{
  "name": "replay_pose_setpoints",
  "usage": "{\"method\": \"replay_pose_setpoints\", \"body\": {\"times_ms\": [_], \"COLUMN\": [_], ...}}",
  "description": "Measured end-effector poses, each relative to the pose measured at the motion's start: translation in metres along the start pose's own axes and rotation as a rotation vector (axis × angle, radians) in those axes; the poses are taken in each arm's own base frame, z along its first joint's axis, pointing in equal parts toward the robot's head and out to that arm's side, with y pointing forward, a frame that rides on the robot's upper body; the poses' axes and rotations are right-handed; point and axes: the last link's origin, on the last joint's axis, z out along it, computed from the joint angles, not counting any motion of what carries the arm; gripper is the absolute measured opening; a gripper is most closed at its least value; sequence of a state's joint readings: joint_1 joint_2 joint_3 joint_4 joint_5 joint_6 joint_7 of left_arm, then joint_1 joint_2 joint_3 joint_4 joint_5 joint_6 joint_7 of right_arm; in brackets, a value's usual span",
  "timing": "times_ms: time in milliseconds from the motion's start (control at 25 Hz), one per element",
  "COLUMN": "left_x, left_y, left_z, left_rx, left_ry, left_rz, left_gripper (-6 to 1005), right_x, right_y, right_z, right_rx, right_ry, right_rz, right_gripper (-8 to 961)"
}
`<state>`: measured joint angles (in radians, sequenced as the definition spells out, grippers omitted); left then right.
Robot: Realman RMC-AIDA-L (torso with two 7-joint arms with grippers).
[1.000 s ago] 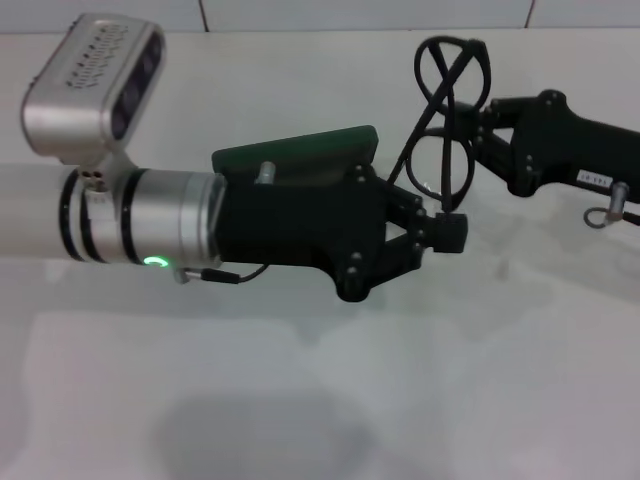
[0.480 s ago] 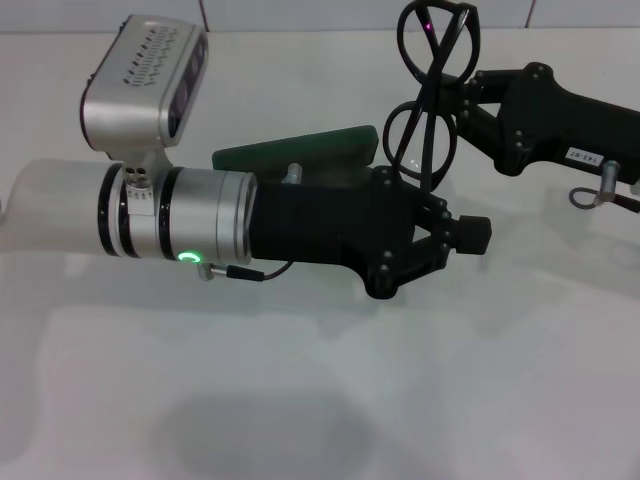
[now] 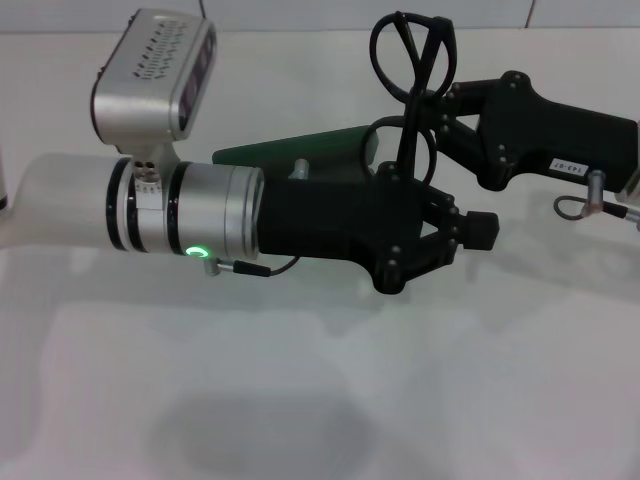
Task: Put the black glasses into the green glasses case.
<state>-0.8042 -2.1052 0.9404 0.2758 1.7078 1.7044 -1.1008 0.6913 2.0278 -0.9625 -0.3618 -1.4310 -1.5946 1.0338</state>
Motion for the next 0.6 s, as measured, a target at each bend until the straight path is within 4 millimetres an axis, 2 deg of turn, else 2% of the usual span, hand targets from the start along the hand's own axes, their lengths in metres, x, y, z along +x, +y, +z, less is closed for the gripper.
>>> {"method": "replay_pose_setpoints", "body": {"times_ms": [600], "left_x": [0.0030], "left_y": [-0.0029], "left_z": [0.0077], "left_rx": [-0.013], "left_ry": [-0.007], "left_rz": [-0.001], "left_gripper": [14], "right_x": [-0.0015], "right_y": [0.0074], "right_z": [0.0028], "right_rx": [-0.055], "right_ry": [-0.006], "right_rz": [-0.004], "right_gripper": [76]}}
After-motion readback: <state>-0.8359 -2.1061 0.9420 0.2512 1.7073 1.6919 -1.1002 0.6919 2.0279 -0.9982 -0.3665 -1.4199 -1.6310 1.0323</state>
